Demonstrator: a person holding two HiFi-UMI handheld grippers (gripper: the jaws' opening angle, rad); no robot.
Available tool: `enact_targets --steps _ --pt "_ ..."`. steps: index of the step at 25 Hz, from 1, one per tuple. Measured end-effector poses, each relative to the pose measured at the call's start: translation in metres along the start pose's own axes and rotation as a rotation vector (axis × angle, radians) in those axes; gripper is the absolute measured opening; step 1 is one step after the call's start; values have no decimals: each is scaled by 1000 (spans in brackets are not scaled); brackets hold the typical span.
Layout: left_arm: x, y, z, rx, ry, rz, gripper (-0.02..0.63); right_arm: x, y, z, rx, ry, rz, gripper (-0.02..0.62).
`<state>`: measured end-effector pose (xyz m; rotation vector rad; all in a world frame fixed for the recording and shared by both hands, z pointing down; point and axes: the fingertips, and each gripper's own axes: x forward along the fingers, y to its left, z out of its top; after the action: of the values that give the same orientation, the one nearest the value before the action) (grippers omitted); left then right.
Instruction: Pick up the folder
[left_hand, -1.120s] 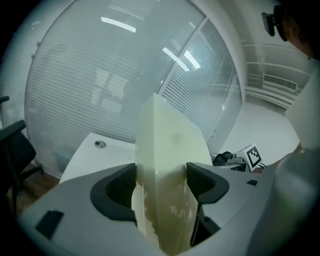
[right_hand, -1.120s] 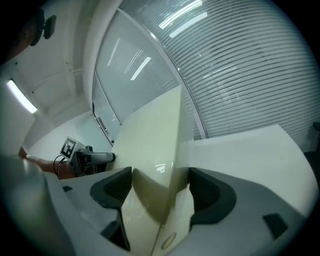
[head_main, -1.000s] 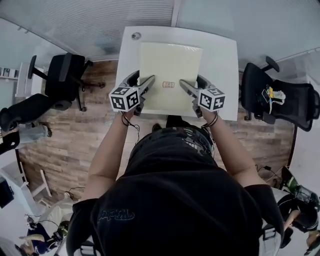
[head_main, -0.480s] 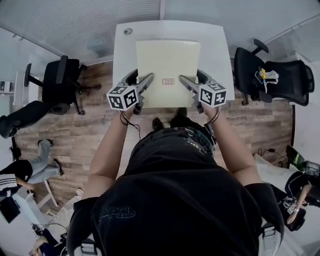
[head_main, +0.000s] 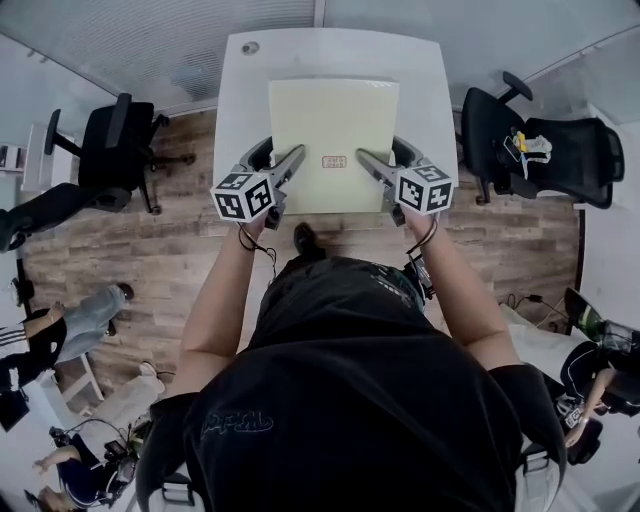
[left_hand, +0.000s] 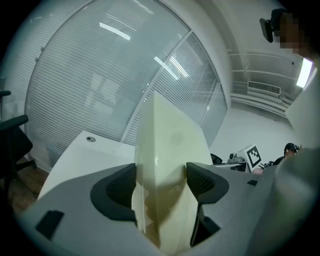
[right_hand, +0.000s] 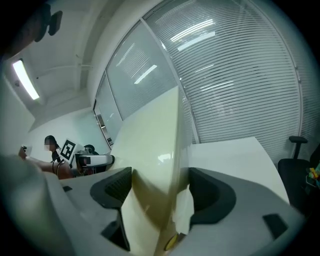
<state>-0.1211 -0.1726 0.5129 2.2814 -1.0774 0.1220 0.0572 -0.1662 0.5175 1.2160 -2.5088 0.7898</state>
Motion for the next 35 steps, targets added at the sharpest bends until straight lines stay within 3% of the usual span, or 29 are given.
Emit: enact_targets --steps 10,18,26,35 --pt "14 -95 -51 42 23 -6 327 -97 -35 -46 37 -16 -6 353" --pt "-1 -159 -81 54 10 24 327 -159 -37 -69 27 -34 22 353" --pt "-29 -193 -104 66 2 73 327 -193 -24 -90 25 -55 73 353" --pt "-79 -200 -123 68 -7 85 327 -209 21 -112 23 -55 84 353"
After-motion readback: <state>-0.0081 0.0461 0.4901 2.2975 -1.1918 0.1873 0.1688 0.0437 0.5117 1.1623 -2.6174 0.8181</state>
